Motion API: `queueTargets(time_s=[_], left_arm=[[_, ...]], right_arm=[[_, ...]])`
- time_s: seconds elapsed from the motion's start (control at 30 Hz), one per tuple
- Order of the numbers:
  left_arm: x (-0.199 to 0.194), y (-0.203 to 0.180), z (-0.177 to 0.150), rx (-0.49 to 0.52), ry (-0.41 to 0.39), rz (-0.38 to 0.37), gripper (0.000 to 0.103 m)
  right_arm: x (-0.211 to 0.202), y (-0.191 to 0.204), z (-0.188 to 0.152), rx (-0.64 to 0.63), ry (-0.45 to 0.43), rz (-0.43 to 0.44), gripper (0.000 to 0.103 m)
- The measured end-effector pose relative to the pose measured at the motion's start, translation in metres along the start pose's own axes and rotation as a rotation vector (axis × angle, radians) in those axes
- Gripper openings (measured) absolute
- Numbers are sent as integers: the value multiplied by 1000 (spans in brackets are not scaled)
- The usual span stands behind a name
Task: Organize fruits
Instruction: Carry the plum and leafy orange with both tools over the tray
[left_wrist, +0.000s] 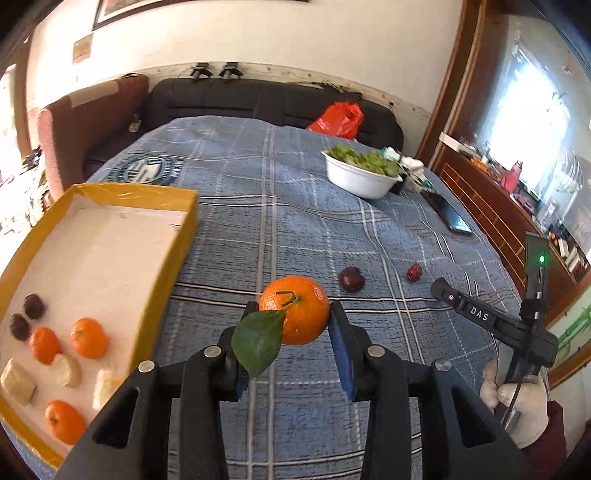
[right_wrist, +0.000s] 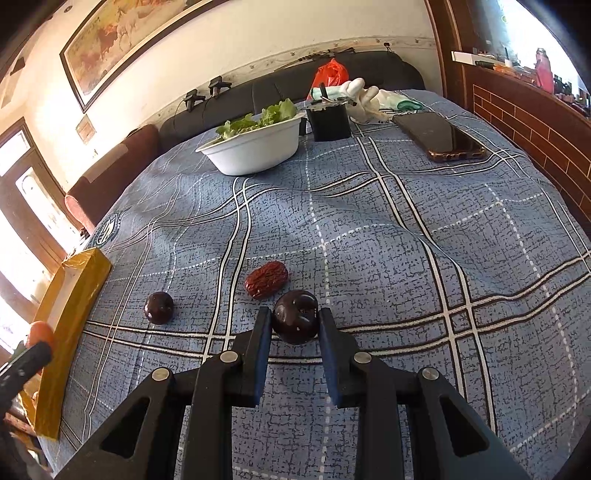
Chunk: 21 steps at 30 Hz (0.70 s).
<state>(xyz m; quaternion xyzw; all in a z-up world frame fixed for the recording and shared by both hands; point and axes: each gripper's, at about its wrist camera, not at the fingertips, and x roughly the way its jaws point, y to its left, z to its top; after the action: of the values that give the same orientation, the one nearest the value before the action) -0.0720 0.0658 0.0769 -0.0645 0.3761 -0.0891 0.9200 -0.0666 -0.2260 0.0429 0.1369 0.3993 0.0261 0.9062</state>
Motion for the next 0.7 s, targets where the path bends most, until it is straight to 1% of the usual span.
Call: queueTargets(time_s=[0.1,0.2,0.33,0.5,0.6,0.7], left_arm=[[-15,15,-2,-39,-17,26,36],[-31,29,-4,-47,-51,63,36],[-47,57,-8,-104,-77,70,36],[-60,93,-15,-195,-94,65,36],[-69,111,-18,-232,-109,77,36],[-78,134,-21,-285,-123,94,36]], right_arm=[[-1,3,0,-14,-7,-11,27],[-4,8,0,-25,-7,-20,27],[-18,21,-4,-7,2,50,27],[-40,65,-6,-77,-3,130,28],[-49,97,-8,-133,-4,170,28],[-50,129,-12,-183,14,211,28]])
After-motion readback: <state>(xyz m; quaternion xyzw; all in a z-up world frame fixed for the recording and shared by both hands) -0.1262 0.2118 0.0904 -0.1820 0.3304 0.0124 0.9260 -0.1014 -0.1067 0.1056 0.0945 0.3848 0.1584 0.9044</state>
